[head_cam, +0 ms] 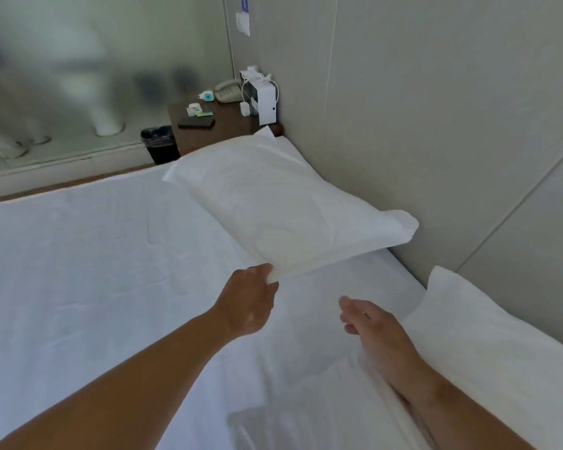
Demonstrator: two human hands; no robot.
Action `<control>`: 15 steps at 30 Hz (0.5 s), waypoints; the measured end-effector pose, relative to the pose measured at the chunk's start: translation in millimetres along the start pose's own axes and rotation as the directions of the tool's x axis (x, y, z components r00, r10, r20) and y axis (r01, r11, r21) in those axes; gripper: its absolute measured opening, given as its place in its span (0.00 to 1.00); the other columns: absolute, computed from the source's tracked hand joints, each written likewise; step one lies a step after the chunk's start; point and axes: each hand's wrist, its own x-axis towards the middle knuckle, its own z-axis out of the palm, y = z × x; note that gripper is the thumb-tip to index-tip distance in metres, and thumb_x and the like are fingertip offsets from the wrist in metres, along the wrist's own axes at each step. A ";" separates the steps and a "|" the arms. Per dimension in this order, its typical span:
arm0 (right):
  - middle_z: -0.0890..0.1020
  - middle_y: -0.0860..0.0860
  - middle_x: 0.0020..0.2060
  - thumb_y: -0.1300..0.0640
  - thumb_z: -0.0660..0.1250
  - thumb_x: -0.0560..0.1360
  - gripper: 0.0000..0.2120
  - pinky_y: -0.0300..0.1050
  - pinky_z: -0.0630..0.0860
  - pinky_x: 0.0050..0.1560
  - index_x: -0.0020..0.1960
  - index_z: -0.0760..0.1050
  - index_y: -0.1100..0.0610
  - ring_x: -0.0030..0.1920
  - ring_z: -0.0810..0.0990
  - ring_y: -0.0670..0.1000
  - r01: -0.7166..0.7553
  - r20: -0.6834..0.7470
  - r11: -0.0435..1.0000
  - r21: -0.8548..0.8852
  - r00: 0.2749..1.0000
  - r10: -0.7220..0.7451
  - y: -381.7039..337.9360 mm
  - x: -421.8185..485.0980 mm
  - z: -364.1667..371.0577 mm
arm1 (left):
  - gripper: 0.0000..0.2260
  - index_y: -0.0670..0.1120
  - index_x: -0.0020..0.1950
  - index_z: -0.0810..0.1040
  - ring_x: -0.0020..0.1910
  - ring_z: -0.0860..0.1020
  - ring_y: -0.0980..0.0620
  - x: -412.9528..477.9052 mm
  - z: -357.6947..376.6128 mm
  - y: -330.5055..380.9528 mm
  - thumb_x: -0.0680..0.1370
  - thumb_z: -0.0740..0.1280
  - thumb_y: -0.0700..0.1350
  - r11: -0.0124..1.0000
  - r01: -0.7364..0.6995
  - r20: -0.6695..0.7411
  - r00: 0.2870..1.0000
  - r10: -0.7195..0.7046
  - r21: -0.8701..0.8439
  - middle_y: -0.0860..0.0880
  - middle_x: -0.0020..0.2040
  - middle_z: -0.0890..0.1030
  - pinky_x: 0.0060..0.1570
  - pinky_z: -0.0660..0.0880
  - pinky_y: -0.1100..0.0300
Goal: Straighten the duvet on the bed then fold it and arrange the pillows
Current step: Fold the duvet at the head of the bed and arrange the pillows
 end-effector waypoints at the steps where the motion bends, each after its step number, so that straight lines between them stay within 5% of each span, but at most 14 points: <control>1: 0.85 0.48 0.51 0.21 0.64 0.64 0.42 0.53 0.77 0.63 0.64 0.77 0.52 0.54 0.83 0.50 -0.097 0.037 0.970 0.225 0.995 0.091 -15.1 -2.9 2.7 | 0.13 0.42 0.49 0.78 0.36 0.83 0.45 -16.9 -3.9 8.3 0.78 0.58 0.48 0.998 -0.057 -0.009 0.998 0.057 -0.023 0.47 0.35 0.83 0.42 0.78 0.54; 3: 0.85 0.57 0.51 0.30 0.70 0.69 0.31 0.60 0.80 0.59 0.59 0.78 0.55 0.54 0.85 0.59 -0.269 0.172 0.716 0.644 0.963 0.206 -41.4 -5.0 10.3 | 0.07 0.47 0.48 0.77 0.32 0.81 0.54 -53.0 -8.3 23.2 0.79 0.61 0.46 0.987 -0.134 0.004 0.991 0.135 -0.084 0.53 0.33 0.82 0.37 0.75 0.61; 5: 0.87 0.60 0.49 0.44 0.76 0.72 0.21 0.61 0.82 0.54 0.57 0.80 0.58 0.52 0.85 0.61 -0.325 0.222 0.534 0.781 0.943 0.248 -51.2 -6.3 22.9 | 0.05 0.54 0.45 0.73 0.32 0.78 0.59 -85.4 -12.3 28.8 0.80 0.60 0.49 0.976 -0.060 0.050 0.996 0.072 -0.208 0.59 0.32 0.78 0.36 0.72 0.65; 9: 0.85 0.61 0.49 0.65 0.74 0.74 0.13 0.53 0.85 0.44 0.57 0.77 0.66 0.48 0.86 0.59 -0.262 0.087 0.776 0.574 0.962 0.260 -40.0 -8.9 46.2 | 0.04 0.56 0.44 0.76 0.36 0.79 0.63 -131.0 -19.0 14.9 0.78 0.67 0.48 0.895 0.176 0.170 0.979 -0.115 -0.410 0.64 0.37 0.81 0.41 0.75 0.67; 11: 0.85 0.62 0.48 0.65 0.74 0.74 0.12 0.52 0.85 0.44 0.54 0.76 0.66 0.45 0.86 0.59 -0.159 0.068 0.876 0.455 0.987 0.144 -50.5 -15.3 48.6 | 0.17 0.58 0.57 0.80 0.49 0.83 0.59 -138.5 -26.7 4.2 0.70 0.77 0.52 0.552 0.464 0.378 0.886 -0.269 -0.693 0.59 0.50 0.85 0.56 0.79 0.57; 12: 0.85 0.62 0.47 0.64 0.74 0.74 0.11 0.52 0.85 0.45 0.53 0.77 0.66 0.43 0.87 0.58 -0.089 0.091 0.922 0.376 0.994 0.059 -60.4 -21.2 49.1 | 0.26 0.55 0.63 0.80 0.55 0.84 0.50 -138.2 -31.7 1.2 0.67 0.80 0.56 0.237 0.571 0.495 0.811 -0.312 -0.786 0.53 0.55 0.85 0.60 0.79 0.47; 13: 0.86 0.61 0.46 0.63 0.73 0.74 0.09 0.53 0.85 0.46 0.53 0.79 0.66 0.41 0.87 0.60 -0.001 0.135 0.960 0.281 0.990 -0.038 -71.9 -29.7 49.6 | 0.32 0.49 0.66 0.80 0.58 0.82 0.41 -134.0 -35.3 -1.9 0.67 0.79 0.62 -0.074 0.574 0.566 0.764 -0.311 -0.815 0.45 0.59 0.84 0.61 0.77 0.39; 14: 0.86 0.60 0.44 0.63 0.72 0.75 0.06 0.53 0.85 0.45 0.51 0.80 0.64 0.41 0.87 0.61 0.095 0.190 0.977 0.193 0.973 -0.132 -83.2 -38.7 51.2 | 0.35 0.44 0.67 0.79 0.59 0.79 0.34 -126.4 -38.2 -5.3 0.69 0.73 0.67 -0.281 0.538 0.606 0.735 -0.305 -0.795 0.39 0.61 0.82 0.62 0.75 0.35; 15: 0.87 0.59 0.42 0.62 0.70 0.76 0.04 0.53 0.84 0.43 0.50 0.81 0.62 0.41 0.86 0.62 0.181 0.236 0.975 0.132 0.949 -0.208 -93.2 -48.4 53.0 | 0.39 0.42 0.67 0.79 0.59 0.78 0.32 -118.3 -44.2 -5.3 0.71 0.66 0.72 -0.381 0.510 0.625 0.718 -0.306 -0.771 0.35 0.63 0.80 0.63 0.73 0.35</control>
